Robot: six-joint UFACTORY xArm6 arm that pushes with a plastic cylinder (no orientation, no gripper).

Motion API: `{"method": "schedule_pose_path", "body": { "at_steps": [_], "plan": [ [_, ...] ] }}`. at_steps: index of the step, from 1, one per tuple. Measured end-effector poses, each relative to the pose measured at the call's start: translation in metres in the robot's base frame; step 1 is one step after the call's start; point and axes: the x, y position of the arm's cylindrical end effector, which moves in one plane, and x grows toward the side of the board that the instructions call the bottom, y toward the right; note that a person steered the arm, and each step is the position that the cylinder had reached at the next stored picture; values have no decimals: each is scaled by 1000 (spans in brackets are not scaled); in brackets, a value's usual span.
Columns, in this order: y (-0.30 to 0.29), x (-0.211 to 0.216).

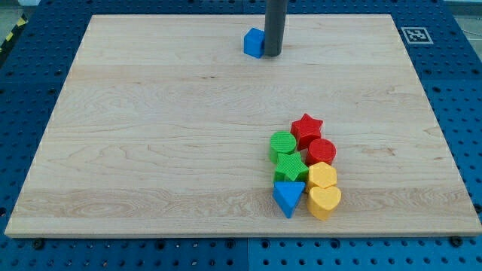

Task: Move your arm downwards

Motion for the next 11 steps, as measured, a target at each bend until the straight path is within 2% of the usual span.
{"method": "schedule_pose_path", "body": {
  "at_steps": [2, 4, 5, 7, 11],
  "plan": [
    [-22, 11],
    [-43, -15],
    [-43, -14],
    [-43, 32],
    [-52, 48]
  ]
}}
